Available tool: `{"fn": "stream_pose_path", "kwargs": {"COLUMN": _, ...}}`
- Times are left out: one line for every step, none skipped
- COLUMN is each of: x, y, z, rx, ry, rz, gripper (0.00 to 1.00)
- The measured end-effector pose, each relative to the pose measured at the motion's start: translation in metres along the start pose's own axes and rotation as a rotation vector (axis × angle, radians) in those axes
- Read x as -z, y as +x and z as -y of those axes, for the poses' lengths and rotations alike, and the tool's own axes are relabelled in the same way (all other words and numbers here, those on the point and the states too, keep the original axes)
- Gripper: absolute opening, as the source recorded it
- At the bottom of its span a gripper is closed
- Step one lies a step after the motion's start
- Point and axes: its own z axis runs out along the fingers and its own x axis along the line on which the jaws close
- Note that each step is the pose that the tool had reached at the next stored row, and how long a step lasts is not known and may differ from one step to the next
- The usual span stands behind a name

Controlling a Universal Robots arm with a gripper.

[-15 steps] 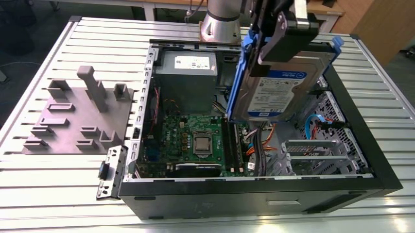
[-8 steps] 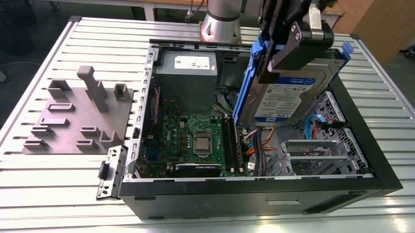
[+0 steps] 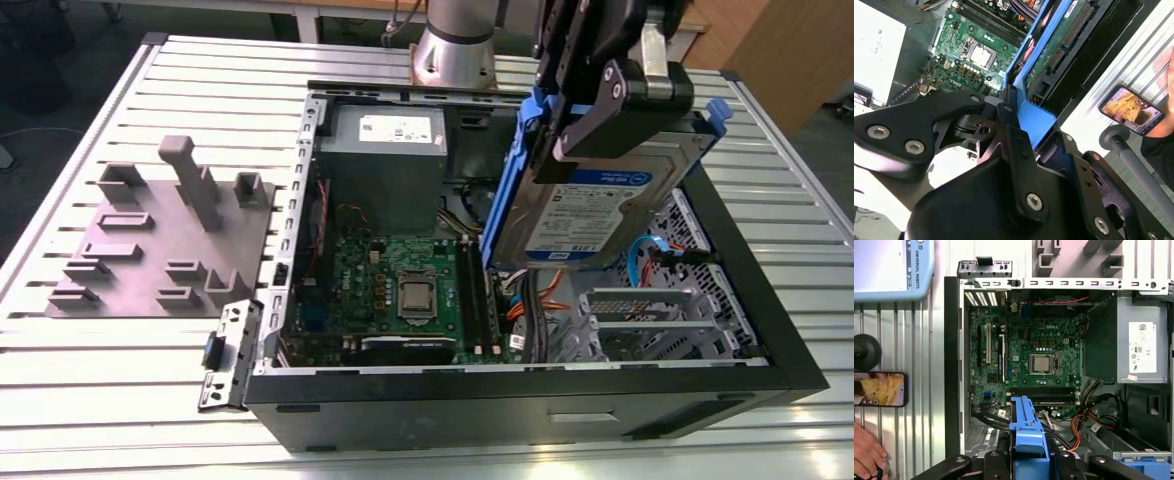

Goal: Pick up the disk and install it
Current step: 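Insert the disk into the insertion slot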

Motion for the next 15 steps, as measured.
{"fn": "stream_pose_path", "kwargs": {"x": -0.0001, "y": 0.0001, "z": 0.0000, "rx": 0.000, "ry": 0.0001, "rz": 0.0001, "gripper": 0.37}}
{"fn": "stream_pose_path", "kwargs": {"x": -0.0001, "y": 0.0001, "z": 0.0000, "rx": 0.000, "ry": 0.0001, "rz": 0.0001, "gripper": 0.37}}
{"fn": "stream_pose_path", "kwargs": {"x": -0.0001, "y": 0.0001, "z": 0.0000, "rx": 0.000, "ry": 0.0000, "rz": 0.0001, "gripper": 0.37}}
{"fn": "stream_pose_path", "kwargs": {"x": -0.0001, "y": 0.0001, "z": 0.0000, "rx": 0.000, "ry": 0.0000, "rz": 0.0001, "gripper": 0.37}}
{"fn": "stream_pose_path", "kwargs": {"x": -0.0001, "y": 0.0002, "z": 0.0000, "rx": 0.000, "ry": 0.0000, "rz": 0.0001, "gripper": 0.37}}
{"fn": "stream_pose_path", "kwargs": {"x": -0.0001, "y": 0.0004, "z": 0.0000, "rx": 0.000, "ry": 0.0001, "rz": 0.0002, "gripper": 0.37}}
{"fn": "stream_pose_path", "kwargs": {"x": -0.0002, "y": 0.0006, "z": 0.0000, "rx": 0.000, "ry": 0.0001, "rz": 0.0002, "gripper": 0.37}}
{"fn": "stream_pose_path", "kwargs": {"x": -0.0002, "y": 0.0009, "z": 0.0000, "rx": 0.000, "ry": 0.0001, "rz": 0.0001, "gripper": 0.37}}
{"fn": "stream_pose_path", "kwargs": {"x": -0.0003, "y": 0.0013, "z": 0.0000, "rx": 0.000, "ry": 0.0000, "rz": 0.0001, "gripper": 0.37}}
{"fn": "stream_pose_path", "kwargs": {"x": -0.0005, "y": 0.0019, "z": 0.0001, "rx": 0.000, "ry": 0.0000, "rz": 0.0001, "gripper": 0.37}}
{"fn": "stream_pose_path", "kwargs": {"x": -0.0007, "y": 0.0025, "z": 0.0002, "rx": 0.000, "ry": 0.0000, "rz": 0.0000, "gripper": 0.37}}
{"fn": "stream_pose_path", "kwargs": {"x": -0.0011, "y": 0.0030, "z": 0.0004, "rx": 0.000, "ry": 0.0001, "rz": 0.0001, "gripper": 0.37}}
{"fn": "stream_pose_path", "kwargs": {"x": -0.0015, "y": 0.0037, "z": 0.0011, "rx": 0.000, "ry": 0.0000, "rz": 0.0000, "gripper": 0.37}}
{"fn": "stream_pose_path", "kwargs": {"x": -0.0021, "y": 0.0045, "z": 0.0022, "rx": 0.000, "ry": 0.0001, "rz": 0.0001, "gripper": 0.37}}
{"fn": "stream_pose_path", "kwargs": {"x": -0.0028, "y": 0.0053, "z": 0.0038, "rx": 0.000, "ry": 0.0001, "rz": 0.0001, "gripper": 0.37}}
